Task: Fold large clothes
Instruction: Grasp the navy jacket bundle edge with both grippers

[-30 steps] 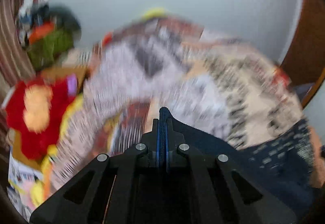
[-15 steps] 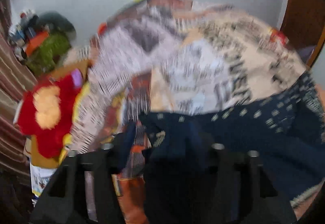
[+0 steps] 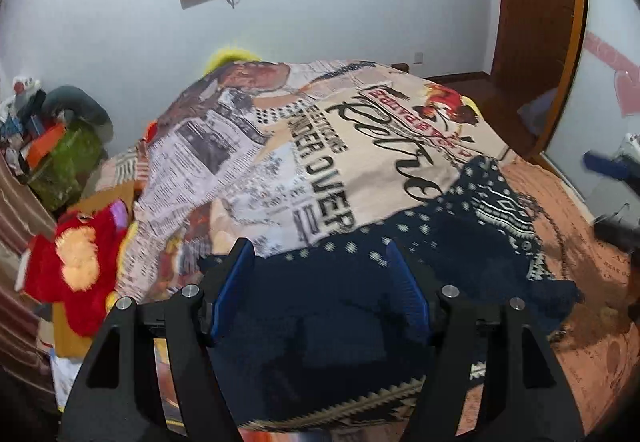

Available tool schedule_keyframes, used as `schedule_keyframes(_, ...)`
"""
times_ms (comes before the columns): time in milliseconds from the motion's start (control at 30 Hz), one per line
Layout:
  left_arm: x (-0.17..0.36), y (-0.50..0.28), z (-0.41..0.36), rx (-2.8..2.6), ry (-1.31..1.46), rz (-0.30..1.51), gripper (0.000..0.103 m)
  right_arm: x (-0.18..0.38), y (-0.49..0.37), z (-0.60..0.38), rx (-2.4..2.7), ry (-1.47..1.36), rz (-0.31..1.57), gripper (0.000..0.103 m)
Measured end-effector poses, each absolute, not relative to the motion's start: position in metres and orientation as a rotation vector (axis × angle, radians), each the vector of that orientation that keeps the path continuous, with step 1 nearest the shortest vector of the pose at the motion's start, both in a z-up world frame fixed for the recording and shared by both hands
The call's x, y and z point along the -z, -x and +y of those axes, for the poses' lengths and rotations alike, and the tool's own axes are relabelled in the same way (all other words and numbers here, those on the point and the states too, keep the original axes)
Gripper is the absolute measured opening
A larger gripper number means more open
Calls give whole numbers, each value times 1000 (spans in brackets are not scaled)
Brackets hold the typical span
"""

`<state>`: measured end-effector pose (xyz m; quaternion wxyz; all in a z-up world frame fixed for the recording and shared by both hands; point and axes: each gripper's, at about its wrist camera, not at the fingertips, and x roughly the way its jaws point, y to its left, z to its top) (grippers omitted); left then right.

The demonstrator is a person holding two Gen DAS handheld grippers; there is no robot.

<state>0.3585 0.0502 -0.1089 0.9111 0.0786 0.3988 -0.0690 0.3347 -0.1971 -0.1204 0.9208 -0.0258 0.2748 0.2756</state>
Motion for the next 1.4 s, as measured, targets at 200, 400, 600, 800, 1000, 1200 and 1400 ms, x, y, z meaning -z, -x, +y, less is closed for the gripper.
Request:
schedule_keyframes(200,125,-347,77,109,-59,855,68,176,-374,-178,-586,53,852,93)
schedule_keyframes(400,147,-347,116,28,-18,894,68,224,-413,-173,-574,-34,1010,81)
schedule_keyframes(600,171,-353,148,-23,54,931,68,235,-424,-163,-623,-43,1079,37)
schedule_keyframes(800,184,-359,165,-66,94,958,68,218,-411,-159,-607,30,981,7)
schedule_keyframes(1000,179,-359,170,-63,114,944,68,175,-402,-171,-546,74,810,5)
schedule_keyframes(1200,175,-362,166,-53,92,923,68,144,-416,-190,-459,84,707,3)
schedule_keyframes(1400,195,-372,163,-39,92,958,68,178,-443,-185,-379,145,774,3)
